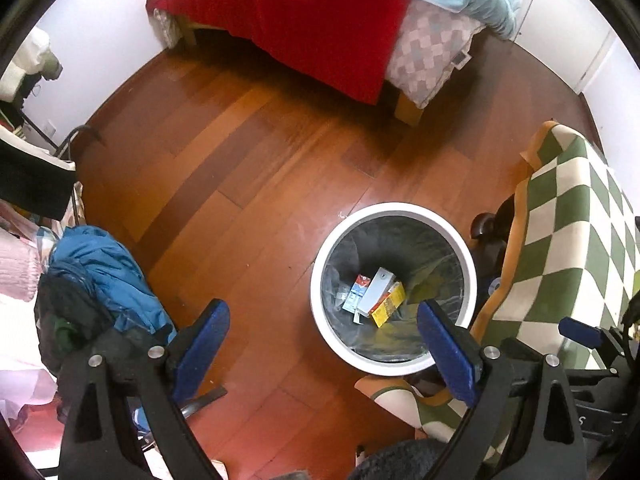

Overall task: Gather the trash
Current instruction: 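Carry both boxes over the white bin and open both grippers, then move both grippers back toward the table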

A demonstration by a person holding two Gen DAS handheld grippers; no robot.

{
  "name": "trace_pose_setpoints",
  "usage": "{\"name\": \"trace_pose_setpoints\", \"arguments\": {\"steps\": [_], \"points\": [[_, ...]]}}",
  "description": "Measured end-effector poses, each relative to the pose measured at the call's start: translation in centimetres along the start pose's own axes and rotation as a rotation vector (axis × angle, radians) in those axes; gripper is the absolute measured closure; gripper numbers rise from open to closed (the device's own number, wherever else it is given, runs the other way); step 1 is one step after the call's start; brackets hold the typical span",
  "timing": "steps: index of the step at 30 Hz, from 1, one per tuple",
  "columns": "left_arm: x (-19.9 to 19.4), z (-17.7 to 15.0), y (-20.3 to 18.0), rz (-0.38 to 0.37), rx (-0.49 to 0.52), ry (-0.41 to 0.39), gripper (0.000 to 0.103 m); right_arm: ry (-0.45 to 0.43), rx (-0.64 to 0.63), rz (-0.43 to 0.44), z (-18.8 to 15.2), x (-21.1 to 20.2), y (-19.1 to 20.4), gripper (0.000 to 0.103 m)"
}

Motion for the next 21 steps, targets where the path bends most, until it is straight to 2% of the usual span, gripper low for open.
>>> {"name": "trace_pose_setpoints", "arguments": {"steps": [14, 21], "points": [[-7.7, -1.4, -1.2, -0.029, 0.031, -0.114, 0.007, -0.12, -0.004, 0.012, -2.9, -7.5, -0.1, 0.003], [-12.6, -2.0, -2.4, -0.045, 0.057, -0.195, 0.007, -0.223, 0.022, 0.074, -4.8, -13.2, -1.0, 0.003]]}}
Point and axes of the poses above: each gripper's, at about its wrist camera, not at the fingertips, and x roughly the way its jaws point, y to its left, z to its top, the point moved 2 cm from there along x, roughly the way its jaws point
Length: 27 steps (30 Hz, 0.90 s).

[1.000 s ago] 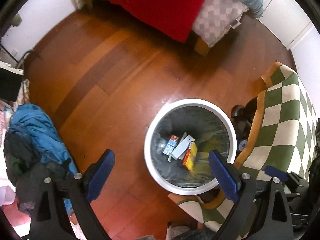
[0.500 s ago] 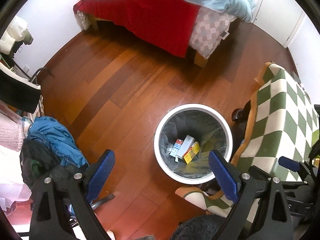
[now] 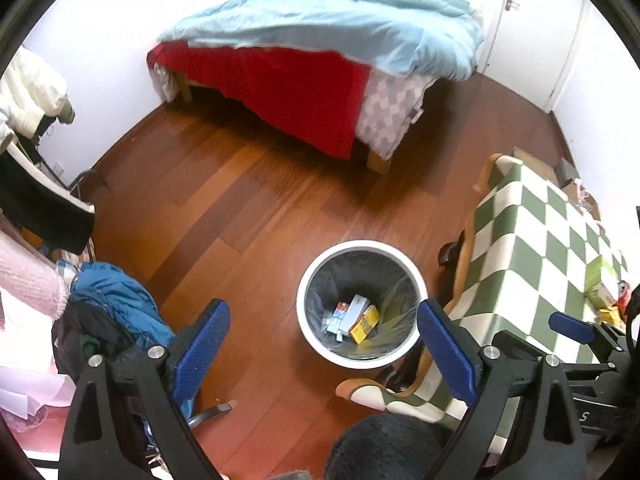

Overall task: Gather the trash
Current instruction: 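Move both grippers back toward the table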

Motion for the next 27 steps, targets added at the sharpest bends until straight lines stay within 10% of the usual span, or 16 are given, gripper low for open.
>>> {"name": "trace_pose_setpoints", "arguments": {"steps": [12, 27], "points": [[-5.4, -0.6, -7.4, -0.066, 0.067, -0.093, 0.007, -0.183, 0.194, 0.126, -4.0, -11.2, -7.6, 0.003], [4.5, -6.0, -38.1, -0.29, 0.358, 0.179, 0.007, -0.191, 0.879, -0.267, -20.0, -15.2, -42.3, 0.003]]}}
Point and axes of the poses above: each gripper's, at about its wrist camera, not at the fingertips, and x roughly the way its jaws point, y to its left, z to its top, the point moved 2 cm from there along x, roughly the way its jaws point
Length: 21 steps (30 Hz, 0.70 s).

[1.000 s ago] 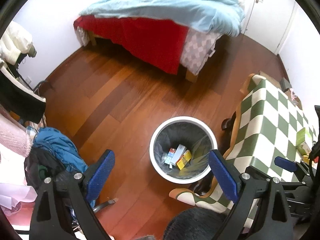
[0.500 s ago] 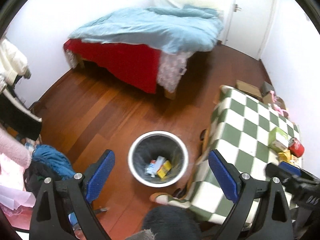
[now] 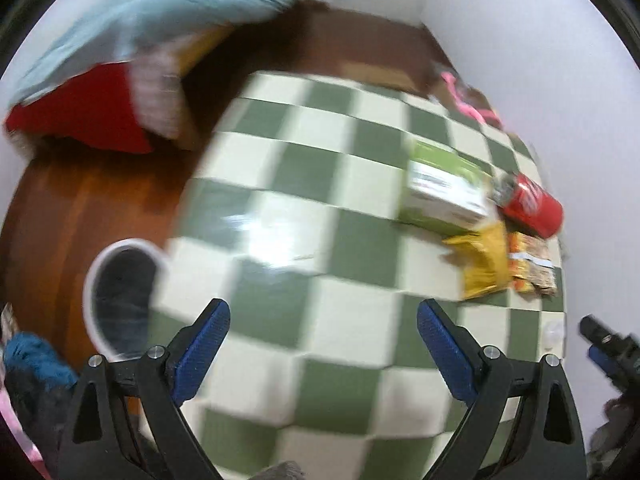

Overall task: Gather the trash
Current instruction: 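Move both grippers back toward the table, then grasp the green-white capsule box with the left gripper while the right grasps the clear plastic lid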

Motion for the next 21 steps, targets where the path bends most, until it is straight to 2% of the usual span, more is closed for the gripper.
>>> {"name": "trace_pose_setpoints", "arguments": {"steps": [4, 7, 12, 14, 15, 16, 17, 21], "points": [[2.4, 2.9, -5.6, -0.018, 0.105, 0.04, 0.0, 0.039, 0.118, -0.044, 1.7, 3.1, -5.5, 0.003], [3.7, 4.9, -8.4, 0.019, 0.166, 0.041, 0.0, 0.061, 0.145, -0.045, 2.0, 4.7, -6.8, 0.006], [5.6, 7.2, -10.2, 0.085, 0.219, 0.048, 0.0, 0.099, 0.155, -0.071, 1.8, 7.2, -7.4, 0.021], [6.6, 7.8, -10.6, 0.105, 0.238, 0.058, 0.0, 0.105, 0.15, -0.099, 1.7, 8.3, -7.1, 0.037], [7.1, 8.0, -10.8, 0.118, 0.245, 0.061, 0.0, 0.081, 0.14, -0.117, 1.7, 8.2, -7.0, 0.04], [7.7, 8.2, -11.0, 0.134, 0.257, 0.065, 0.0, 0.069, 0.124, -0.128, 1.6, 8.2, -6.8, 0.056], [8.1, 8.4, -11.0, 0.138, 0.262, 0.07, 0.0, 0.065, 0.117, -0.143, 1.4, 8.3, -6.7, 0.06], [10.0, 8.7, -11.3, 0.153, 0.277, 0.109, 0.0, 0.045, 0.124, -0.152, 1.1, 8.3, -6.7, 0.06]]}}
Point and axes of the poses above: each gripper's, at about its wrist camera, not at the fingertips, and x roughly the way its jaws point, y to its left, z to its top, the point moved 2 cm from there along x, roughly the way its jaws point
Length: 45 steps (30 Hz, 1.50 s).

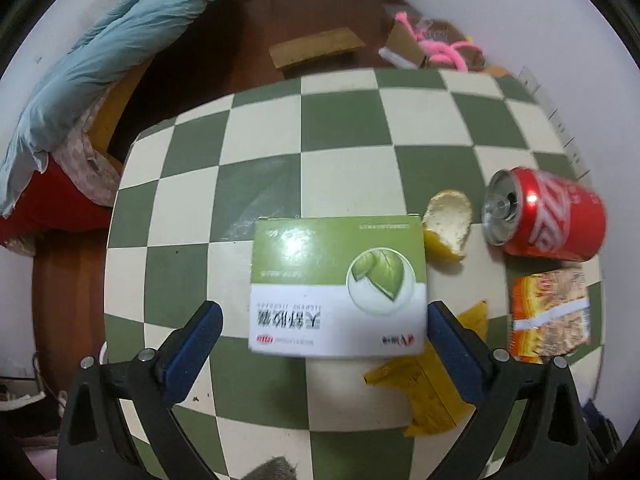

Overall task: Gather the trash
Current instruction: 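Grasp the green-white capsule box with the left gripper while the right grasps the clear plastic lid, then carry both items over the white bin and open both grippers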

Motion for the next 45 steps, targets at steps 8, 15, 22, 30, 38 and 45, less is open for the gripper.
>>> {"name": "trace_pose_setpoints", "arguments": {"steps": [8, 15, 22, 30, 38, 45], "points": [[0.2, -0.5, 0.7, -0.062, -0.028, -0.019, 0.015, -0.011, -0.021, 0.023, -0.1, -0.6, 0.1, 0.06], [-3.1, -1.9, 2.2, -0.082, -0.063, -0.095, 0.016, -0.03, -0.033, 0.064, -0.2, -2.3, 0.7, 0.06], [-7.0, -4.3, 4.9, -0.055, -0.08, -0.18, 0.016, -0.067, -0.071, 0.117, -0.8, -5.4, 2.0, 0.06], [-11.6, -9.3, 9.3, -0.052, -0.14, -0.254, 0.016, -0.121, -0.154, 0.187, -2.2, -10.1, 5.2, 0.06], [-15.4, -13.8, 14.8, -0.063, -0.21, -0.306, 0.016, -0.156, -0.286, 0.288, -5.1, -14.9, 11.7, 0.06], [-17.5, -17.5, 22.5, -0.05, -0.314, -0.327, 0.016, -0.125, -0.435, 0.413, -9.4, -17.6, 20.1, 0.06]]}}
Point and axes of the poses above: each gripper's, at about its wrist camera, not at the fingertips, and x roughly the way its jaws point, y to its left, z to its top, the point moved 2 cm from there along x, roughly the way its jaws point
